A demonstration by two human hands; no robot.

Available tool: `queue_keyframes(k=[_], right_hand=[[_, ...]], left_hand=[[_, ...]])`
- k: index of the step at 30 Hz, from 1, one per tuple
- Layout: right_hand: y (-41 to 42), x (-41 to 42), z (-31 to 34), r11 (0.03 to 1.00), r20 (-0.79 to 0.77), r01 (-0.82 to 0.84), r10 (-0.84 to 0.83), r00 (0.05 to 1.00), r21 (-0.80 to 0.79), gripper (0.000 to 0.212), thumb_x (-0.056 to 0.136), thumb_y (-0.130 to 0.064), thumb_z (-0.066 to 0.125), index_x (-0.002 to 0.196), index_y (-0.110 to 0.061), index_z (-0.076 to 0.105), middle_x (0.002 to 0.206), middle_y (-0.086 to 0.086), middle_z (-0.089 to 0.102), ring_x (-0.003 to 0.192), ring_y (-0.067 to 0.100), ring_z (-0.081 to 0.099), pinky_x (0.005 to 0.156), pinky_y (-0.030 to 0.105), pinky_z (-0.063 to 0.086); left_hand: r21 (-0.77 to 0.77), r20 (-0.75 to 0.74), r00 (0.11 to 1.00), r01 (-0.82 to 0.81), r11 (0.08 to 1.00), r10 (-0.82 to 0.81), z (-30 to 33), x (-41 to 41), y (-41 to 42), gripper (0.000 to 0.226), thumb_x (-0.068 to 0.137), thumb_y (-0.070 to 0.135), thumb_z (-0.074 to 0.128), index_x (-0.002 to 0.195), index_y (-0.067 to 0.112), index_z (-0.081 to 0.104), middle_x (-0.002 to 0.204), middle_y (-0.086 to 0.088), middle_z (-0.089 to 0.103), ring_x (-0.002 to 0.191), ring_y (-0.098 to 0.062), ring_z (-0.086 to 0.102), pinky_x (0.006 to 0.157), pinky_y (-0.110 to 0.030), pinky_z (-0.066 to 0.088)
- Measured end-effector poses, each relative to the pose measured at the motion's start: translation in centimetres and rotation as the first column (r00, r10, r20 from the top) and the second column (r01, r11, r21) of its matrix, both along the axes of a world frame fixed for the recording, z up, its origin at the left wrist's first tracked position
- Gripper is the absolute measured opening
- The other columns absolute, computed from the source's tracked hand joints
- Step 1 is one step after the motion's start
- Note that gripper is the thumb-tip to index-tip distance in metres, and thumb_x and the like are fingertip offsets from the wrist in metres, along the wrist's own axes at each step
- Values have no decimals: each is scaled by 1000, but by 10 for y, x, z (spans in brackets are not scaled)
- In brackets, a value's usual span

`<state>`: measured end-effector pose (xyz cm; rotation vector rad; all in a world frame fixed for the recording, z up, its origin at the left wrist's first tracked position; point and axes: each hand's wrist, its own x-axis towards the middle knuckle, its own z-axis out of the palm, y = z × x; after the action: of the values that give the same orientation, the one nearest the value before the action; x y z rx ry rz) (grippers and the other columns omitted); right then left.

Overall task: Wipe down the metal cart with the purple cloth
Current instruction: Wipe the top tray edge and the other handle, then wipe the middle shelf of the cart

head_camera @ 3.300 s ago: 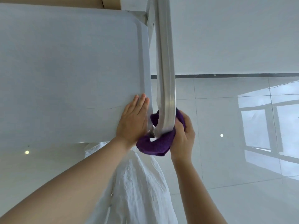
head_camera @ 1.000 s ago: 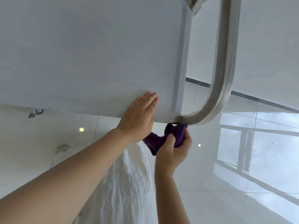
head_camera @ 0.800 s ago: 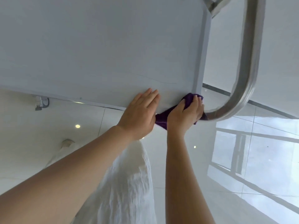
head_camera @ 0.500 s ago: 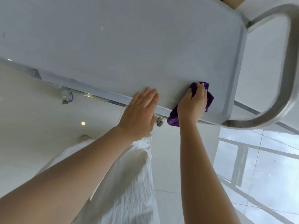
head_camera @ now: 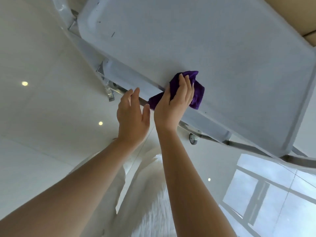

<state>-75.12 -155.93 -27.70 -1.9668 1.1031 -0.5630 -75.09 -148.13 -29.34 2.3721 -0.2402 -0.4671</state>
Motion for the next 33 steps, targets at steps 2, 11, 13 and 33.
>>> queue_keyframes(k=[2, 11, 13, 33], right_hand=[[17, -1, 0, 994, -18, -91, 92, 996, 58, 41, 94, -3, 45, 134, -3, 45, 148, 10, 36, 143, 25, 17, 113, 18, 3], [51, -24, 1, 879, 30, -259, 270, 962, 400, 45, 98, -6, 40, 142, -14, 36, 152, -4, 29, 142, 8, 20, 118, 34, 21], [55, -28, -6, 863, 4, -255, 281, 960, 436, 44, 98, -10, 42, 142, -15, 38, 148, -4, 35, 138, 10, 29, 115, 37, 27], [73, 64, -185, 991, 88, -132, 132, 987, -11, 23, 89, -5, 50, 109, 0, 60, 104, -2, 41, 96, 17, 38, 90, 28, 37]], left_hand=[[-124, -472, 860, -282, 951, 193, 3, 10, 7, 45, 100, 31, 33, 137, 7, 39, 139, -15, 43, 127, -28, 41, 104, -44, 34], [-325, -920, 392, -770, 550, 5, -8, 23, 23, 29, 97, 22, 47, 118, 8, 62, 102, -6, 71, 92, -15, 69, 67, -18, 53], [-271, -899, 414, -782, 561, 143, -16, 21, 29, 28, 96, 15, 48, 118, 5, 61, 101, -10, 70, 92, -22, 68, 65, -24, 53], [-431, -43, 886, -433, 792, 461, -173, 111, 67, 22, 95, 15, 47, 109, 8, 63, 103, -4, 52, 79, 2, 50, 67, 2, 36]])
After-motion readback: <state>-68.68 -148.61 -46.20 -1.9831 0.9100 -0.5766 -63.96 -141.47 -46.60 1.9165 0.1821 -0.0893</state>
